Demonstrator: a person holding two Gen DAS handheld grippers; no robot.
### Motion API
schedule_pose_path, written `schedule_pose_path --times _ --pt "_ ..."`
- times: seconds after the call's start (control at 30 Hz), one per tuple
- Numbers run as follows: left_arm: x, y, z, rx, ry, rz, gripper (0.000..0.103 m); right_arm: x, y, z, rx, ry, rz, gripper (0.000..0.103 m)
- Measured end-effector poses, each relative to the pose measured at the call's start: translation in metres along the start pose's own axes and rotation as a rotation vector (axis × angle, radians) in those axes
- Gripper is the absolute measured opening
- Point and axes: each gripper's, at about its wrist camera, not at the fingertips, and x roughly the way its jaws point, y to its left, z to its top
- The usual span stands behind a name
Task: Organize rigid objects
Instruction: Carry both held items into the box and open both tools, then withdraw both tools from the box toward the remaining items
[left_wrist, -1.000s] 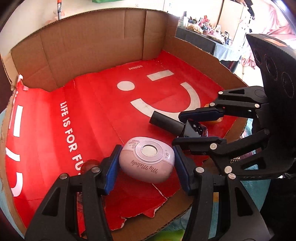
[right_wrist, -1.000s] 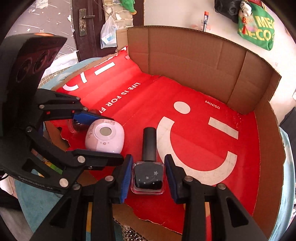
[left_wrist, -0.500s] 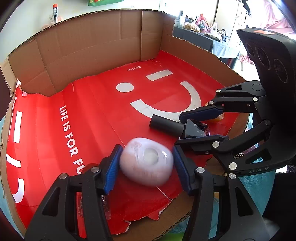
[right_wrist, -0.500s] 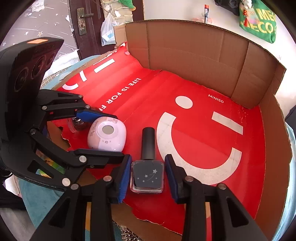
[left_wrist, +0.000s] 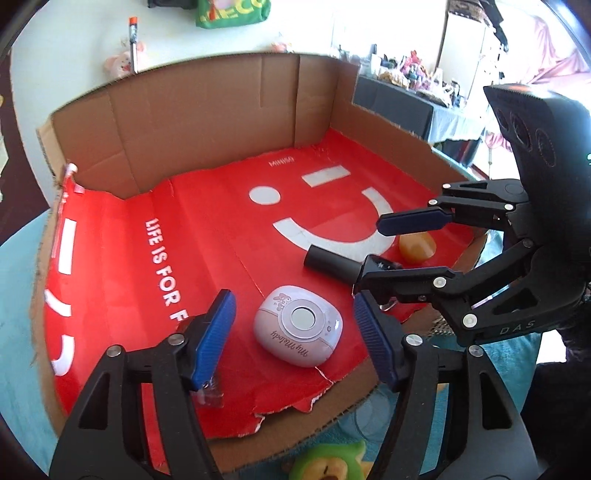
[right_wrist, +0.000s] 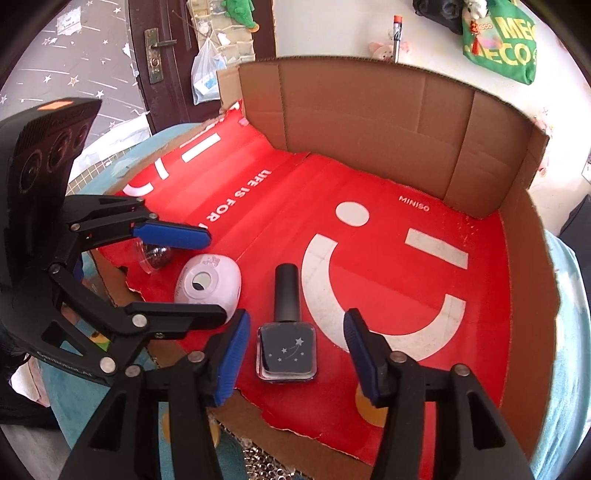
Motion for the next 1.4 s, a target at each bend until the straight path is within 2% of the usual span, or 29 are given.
schedule_pose_path --times 0.03,0.2,0.27,0.4,0.47,0.63,0.77,0.9,1.17,1.4 --pt "-0.007 -0.001 -0.001 -0.011 -0.023 0.013 0.077 -0.004 0.0 0.0 0.004 -0.009 -0.004 0.058" --pt "-0.044 -0.007 -0.007 -0.046 -0.133 0.065 0.08 -0.039 0.003 -0.001 0.036 -0.094 -0.03 0.076" --pt "-0.06 -0.01 -0.012 -0.078 -0.175 0.096 0.086 -0.056 0.005 -0.004 0.054 -0.136 -0.044 0.085" --pt "-0.092 -0.015 -0.024 -0.137 -0.274 0.143 0.089 -0.093 0.013 -0.014 0.086 -0.232 -0.075 0.096" --pt "-0.105 -0.018 -0.031 -0.152 -0.315 0.175 0.097 -0.112 0.019 -0.021 0.091 -0.283 -0.094 0.102" --pt "-0.131 -0.032 -0.055 -0.156 -0.406 0.254 0.098 -0.153 0.039 -0.046 0.08 -0.384 -0.191 0.103" --pt "-0.139 -0.043 -0.08 -0.198 -0.429 0.283 0.098 -0.172 0.052 -0.072 0.097 -0.448 -0.257 0.103" --pt "-0.135 -0.054 -0.106 -0.223 -0.442 0.33 0.098 -0.17 0.062 -0.104 0.135 -0.478 -0.329 0.103" --pt "-0.104 -0.068 -0.153 -0.265 -0.415 0.404 0.098 -0.125 0.073 -0.162 0.225 -0.456 -0.363 0.103" --pt "-0.086 -0.071 -0.168 -0.27 -0.363 0.423 0.098 -0.094 0.073 -0.182 0.263 -0.403 -0.359 0.103"
